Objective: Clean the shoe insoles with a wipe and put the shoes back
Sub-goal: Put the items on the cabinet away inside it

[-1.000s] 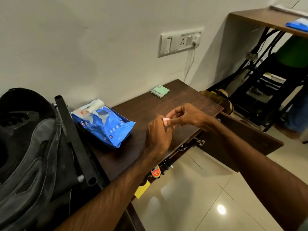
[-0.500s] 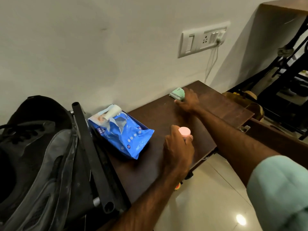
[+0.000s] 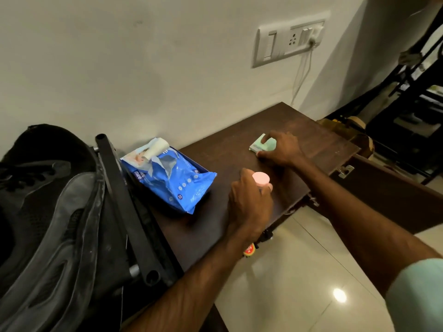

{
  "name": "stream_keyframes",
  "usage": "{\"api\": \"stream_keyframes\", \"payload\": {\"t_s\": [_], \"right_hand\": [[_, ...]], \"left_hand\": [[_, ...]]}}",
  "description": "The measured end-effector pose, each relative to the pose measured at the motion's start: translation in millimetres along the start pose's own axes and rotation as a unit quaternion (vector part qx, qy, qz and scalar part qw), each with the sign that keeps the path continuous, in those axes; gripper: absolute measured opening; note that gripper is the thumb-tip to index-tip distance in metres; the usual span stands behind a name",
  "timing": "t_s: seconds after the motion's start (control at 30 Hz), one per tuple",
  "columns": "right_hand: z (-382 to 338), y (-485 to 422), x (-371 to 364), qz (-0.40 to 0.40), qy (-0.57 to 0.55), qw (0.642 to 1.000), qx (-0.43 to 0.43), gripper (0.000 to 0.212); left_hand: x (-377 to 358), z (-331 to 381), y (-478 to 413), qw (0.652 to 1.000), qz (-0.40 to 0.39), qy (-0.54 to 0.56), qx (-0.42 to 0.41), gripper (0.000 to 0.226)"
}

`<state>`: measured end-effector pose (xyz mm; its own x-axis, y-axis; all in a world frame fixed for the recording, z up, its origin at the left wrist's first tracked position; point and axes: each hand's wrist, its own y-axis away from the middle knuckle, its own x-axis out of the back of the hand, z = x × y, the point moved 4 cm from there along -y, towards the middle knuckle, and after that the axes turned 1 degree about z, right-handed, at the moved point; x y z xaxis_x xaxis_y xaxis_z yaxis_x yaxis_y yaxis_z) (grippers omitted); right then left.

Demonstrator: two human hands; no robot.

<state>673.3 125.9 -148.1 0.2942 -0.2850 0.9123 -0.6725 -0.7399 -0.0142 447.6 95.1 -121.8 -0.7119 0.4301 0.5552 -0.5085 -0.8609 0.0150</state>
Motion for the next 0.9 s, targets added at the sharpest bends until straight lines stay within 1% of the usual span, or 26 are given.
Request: {"api": "stream_keyframes", "payload": {"t_s": [0.03,0.1,0.13,0.17,0.23,0.37,0.47,0.53,0.6,0.63,0.67,0.73,0.83,0.9], "right_hand": [[7.8,13.6,4.5,-0.001,-0.014,1.000,-0.012,0.063],[28.7,43.5,14.5,0.002,-0.065,0.995,-0.069,0.087],[37.5,55.4,18.1,0.001,-0.080,0.992,-0.095,0.093],[46.2,67.4,21.4,0.000,-0.090,0.989,-0.115,0.093],[58.8,85.7,25.3,0.007,-0.121,0.984,-0.134,0.084],[68.6,115.8,31.1,0.079,-0.254,0.955,-0.133,0.066],[80.0,138.5,33.4,0.116,-0.327,0.931,-0.117,0.052],[102.4,160.3,32.3,0.183,-0.376,0.897,-0.142,0.047],[135.8,188.4,23.0,0.273,-0.430,0.839,-0.192,0.044],[153.1,202.3,13.5,0.306,-0.448,0.810,-0.223,0.045],[168.8,215.0,-1.5,0.322,-0.460,0.785,-0.262,0.046],[193.8,232.4,-40.4,0.313,-0.468,0.748,-0.351,0.050],[205.6,238.2,-106.3,0.233,-0.482,0.713,-0.452,0.052],[204.4,229.3,-139.3,0.194,-0.484,0.697,-0.493,0.050]], "left_hand": [[-0.6,1.2,1.4,1.000,-0.007,0.003,0.001,0.035],[-5.1,7.0,8.5,1.000,-0.018,0.005,0.000,0.036],[-7.2,10.4,11.6,1.000,-0.020,0.004,-0.003,0.036],[-10.1,15.0,16.9,1.000,-0.024,0.002,-0.006,0.036],[-16.7,24.0,26.0,0.999,-0.037,-0.005,-0.009,0.038],[-30.3,32.8,41.6,0.998,-0.054,-0.025,-0.025,0.038],[-39.3,29.7,49.5,0.996,-0.075,-0.040,-0.034,0.038],[-41.2,26.8,50.0,0.995,-0.080,-0.046,-0.036,0.036],[-40.8,24.1,46.4,0.995,-0.074,-0.047,-0.039,0.035],[-40.2,24.0,44.2,0.995,-0.070,-0.050,-0.046,0.034],[-40.7,23.5,42.3,0.995,-0.069,-0.056,-0.052,0.034],[-43.6,24.3,39.4,0.994,-0.069,-0.058,-0.065,0.035],[-49.9,23.7,36.2,0.993,-0.073,-0.056,-0.080,0.035],[-53.8,23.0,32.6,0.991,-0.077,-0.058,-0.089,0.036]]}}
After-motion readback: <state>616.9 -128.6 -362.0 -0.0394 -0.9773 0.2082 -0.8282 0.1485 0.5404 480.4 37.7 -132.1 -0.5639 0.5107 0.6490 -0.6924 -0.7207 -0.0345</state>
